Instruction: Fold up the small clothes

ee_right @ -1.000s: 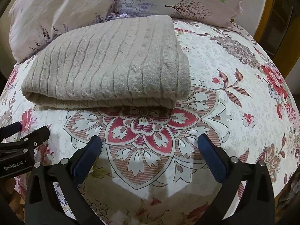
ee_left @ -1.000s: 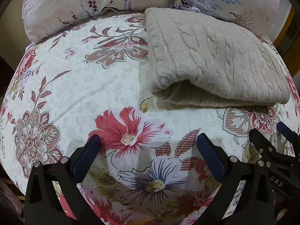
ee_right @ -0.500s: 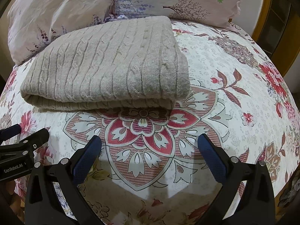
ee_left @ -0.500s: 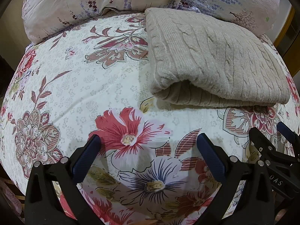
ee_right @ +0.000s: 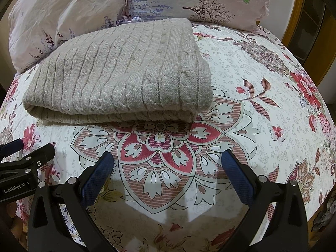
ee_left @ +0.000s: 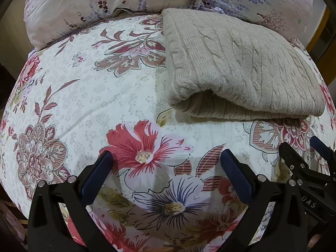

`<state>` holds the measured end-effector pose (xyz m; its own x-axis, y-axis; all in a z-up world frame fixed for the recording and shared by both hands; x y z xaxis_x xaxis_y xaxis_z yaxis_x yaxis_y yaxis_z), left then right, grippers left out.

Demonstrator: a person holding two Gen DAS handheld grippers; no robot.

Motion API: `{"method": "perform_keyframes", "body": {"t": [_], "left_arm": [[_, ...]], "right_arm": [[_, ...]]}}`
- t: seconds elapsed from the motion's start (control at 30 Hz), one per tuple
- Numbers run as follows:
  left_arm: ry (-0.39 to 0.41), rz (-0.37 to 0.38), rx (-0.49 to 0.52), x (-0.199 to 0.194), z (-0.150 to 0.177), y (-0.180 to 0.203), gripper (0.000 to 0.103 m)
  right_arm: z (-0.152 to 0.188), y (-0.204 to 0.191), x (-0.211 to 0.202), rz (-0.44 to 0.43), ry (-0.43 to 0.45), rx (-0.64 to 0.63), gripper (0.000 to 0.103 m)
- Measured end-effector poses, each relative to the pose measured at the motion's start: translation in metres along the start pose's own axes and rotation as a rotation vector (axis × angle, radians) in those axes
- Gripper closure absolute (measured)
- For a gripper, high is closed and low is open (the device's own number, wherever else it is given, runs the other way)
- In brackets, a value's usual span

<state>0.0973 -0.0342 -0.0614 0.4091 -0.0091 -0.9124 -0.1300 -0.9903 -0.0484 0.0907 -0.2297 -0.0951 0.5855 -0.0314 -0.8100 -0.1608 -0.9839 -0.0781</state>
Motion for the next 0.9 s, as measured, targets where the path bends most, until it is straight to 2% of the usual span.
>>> {"method": "perform_keyframes", "body": {"t": [0.9], "left_arm": [[0.006, 0.005, 0.019, 0.0008, 0.0005, 0.0015, 0.002]], "right_arm": [[-0.0001, 0.0002, 0.0, -0.001, 0.001, -0.002, 0.001]]}}
Point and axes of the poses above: each gripper's, at about its wrist camera, not at the fingertips, and x roughly the way its jaws point, y to its right, z to its underside, the point moved 8 cm from there along x, roughly the way its jaws point, and after that the axes turned 6 degrees about x, right-handed, at the moved point
